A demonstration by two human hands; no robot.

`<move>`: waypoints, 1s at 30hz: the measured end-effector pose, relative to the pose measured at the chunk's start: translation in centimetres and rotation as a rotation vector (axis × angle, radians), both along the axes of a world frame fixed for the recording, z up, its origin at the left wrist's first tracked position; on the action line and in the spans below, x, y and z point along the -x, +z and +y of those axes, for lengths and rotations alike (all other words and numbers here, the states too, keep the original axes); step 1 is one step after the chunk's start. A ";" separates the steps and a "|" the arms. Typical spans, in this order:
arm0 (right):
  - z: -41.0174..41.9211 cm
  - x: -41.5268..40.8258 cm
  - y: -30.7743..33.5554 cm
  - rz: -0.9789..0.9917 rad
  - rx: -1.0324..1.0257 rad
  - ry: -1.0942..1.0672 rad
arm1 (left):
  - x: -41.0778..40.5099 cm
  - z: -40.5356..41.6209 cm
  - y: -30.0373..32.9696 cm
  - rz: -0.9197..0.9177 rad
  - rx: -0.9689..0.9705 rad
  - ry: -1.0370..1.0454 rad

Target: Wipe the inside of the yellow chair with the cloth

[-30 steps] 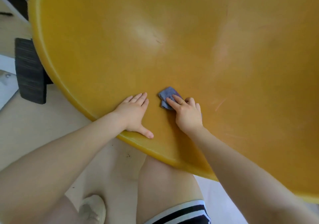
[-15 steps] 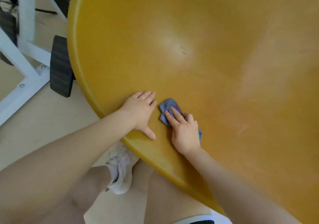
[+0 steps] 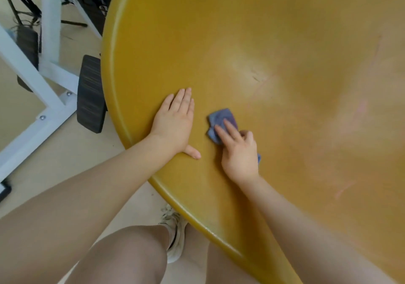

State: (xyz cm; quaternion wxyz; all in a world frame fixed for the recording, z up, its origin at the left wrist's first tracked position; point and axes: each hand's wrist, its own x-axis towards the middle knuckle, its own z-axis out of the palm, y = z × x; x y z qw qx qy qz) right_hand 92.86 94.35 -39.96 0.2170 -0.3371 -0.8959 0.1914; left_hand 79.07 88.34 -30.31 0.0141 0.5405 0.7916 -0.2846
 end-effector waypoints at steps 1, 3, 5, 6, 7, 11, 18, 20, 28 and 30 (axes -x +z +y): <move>-1.9 -0.5 -0.3 0.010 -0.005 0.057 | 0.0 0.0 0.0 -0.004 -0.005 -0.004; -4.4 -0.9 -0.3 0.001 0.002 0.098 | 0.2 -0.1 -0.1 -0.009 -0.015 -0.015; -4.2 -0.3 -0.1 -0.028 0.006 0.098 | 0.5 -0.2 -0.1 -0.017 -0.025 -0.022; -3.4 0.3 0.0 -0.044 -0.004 0.088 | 0.5 -0.2 -0.1 -0.020 -0.032 -0.025; -2.5 1.2 0.2 -0.057 -0.012 0.071 | 0.6 -0.1 -0.2 -0.022 -0.040 -0.027; 1.6 5.8 1.8 -0.054 0.075 -0.055 | 0.5 -0.2 -0.6 -0.027 -0.058 -0.009; 4.9 8.6 1.9 0.087 0.102 -0.121 | 1.0 -0.1 -0.6 -0.039 -0.074 -0.024; 2.9 7.0 1.0 0.121 0.016 -0.015 | 0.9 0.1 -0.2 -0.048 -0.075 -0.015; 0.8 9.1 2.5 0.196 0.066 0.102 | 4.8 2.2 4.3 0.249 -0.187 -0.020; 3.0 12.8 4.4 0.226 0.040 0.081 | 5.4 2.4 4.3 0.241 -0.189 0.000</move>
